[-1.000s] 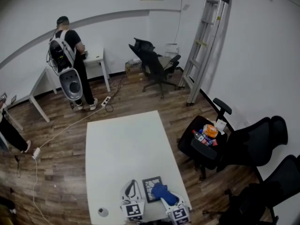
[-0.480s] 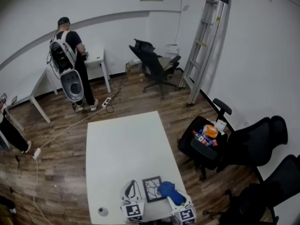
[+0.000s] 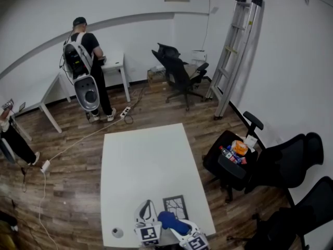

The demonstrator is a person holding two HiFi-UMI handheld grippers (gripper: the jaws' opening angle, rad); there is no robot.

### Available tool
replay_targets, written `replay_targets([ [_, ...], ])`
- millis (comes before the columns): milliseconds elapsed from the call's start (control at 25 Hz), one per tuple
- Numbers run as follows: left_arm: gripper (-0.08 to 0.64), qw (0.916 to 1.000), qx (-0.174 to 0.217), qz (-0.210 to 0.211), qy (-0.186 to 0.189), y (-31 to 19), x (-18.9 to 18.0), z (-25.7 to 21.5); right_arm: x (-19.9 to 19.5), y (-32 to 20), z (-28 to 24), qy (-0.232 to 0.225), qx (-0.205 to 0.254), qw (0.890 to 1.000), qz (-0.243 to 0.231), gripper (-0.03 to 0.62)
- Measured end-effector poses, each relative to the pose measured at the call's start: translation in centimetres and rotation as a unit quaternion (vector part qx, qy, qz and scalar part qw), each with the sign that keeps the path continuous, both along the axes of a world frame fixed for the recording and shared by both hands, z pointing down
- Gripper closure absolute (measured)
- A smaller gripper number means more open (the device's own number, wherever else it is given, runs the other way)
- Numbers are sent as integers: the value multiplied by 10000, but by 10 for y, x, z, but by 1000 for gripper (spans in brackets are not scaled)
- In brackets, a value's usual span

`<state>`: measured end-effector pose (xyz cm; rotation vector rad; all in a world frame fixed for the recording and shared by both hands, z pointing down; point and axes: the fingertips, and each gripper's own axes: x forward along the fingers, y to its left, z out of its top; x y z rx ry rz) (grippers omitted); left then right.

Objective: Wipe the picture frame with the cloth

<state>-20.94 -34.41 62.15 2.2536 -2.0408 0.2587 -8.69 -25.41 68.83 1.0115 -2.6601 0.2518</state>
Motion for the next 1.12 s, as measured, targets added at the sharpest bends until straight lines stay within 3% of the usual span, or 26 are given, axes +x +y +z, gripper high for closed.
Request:
replay_targets([
  [240,557,10000,-44,35,21,-1,-1,2,3,9,23,271,-251,9992,-139,428],
  [520,557,9998,-94,173,-37,-4,11,5,61,-2,36,386,-342,9963,693,428],
  [720,558,9996,73,229,112,-7,19,2,93,-8,42,497,-347,9923,1078,428],
  [920,557,9997,4,237,44,-7,18,1,109,-14,35,662,-187,9906,1183,428],
  [1120,557,9998,-15,198,-36,-4,16,3,84,-31,2,455,355,9932,1007,428],
])
